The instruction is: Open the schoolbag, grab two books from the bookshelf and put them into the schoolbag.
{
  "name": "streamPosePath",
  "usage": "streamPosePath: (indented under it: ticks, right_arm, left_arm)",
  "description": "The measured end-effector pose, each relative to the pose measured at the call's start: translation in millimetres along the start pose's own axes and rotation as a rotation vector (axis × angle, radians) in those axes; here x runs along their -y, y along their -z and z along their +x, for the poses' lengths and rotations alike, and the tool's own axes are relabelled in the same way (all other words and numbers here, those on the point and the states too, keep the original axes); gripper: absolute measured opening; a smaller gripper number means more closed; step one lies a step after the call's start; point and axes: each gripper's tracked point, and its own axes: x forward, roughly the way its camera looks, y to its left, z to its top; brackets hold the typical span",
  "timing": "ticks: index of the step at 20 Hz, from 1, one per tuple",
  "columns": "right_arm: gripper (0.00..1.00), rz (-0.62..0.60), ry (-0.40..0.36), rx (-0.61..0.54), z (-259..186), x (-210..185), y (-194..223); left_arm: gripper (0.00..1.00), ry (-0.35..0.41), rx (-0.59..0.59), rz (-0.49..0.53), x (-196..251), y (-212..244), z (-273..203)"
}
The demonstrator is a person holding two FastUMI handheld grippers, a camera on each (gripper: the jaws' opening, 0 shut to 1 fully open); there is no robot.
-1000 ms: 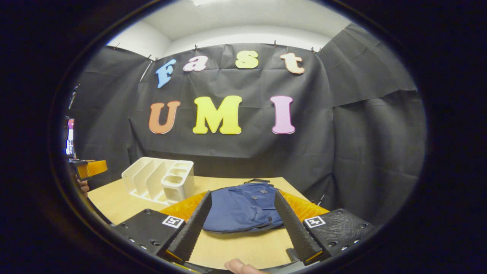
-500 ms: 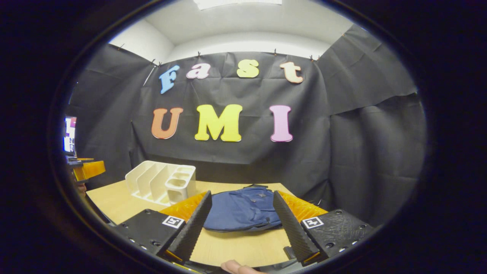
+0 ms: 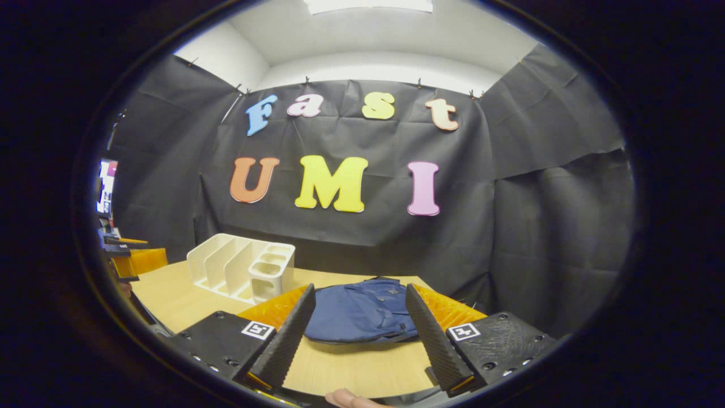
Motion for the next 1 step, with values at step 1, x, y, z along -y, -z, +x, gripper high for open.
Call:
streamPosePath:
  ticks: [1]
  right_arm:
    - [0.95,-0.003,0.01,0.006,1.4,3.1,0.4]
  left_arm:
    - [0.96,-0.002,-0.009,0.007,1.8,4.0,1.8]
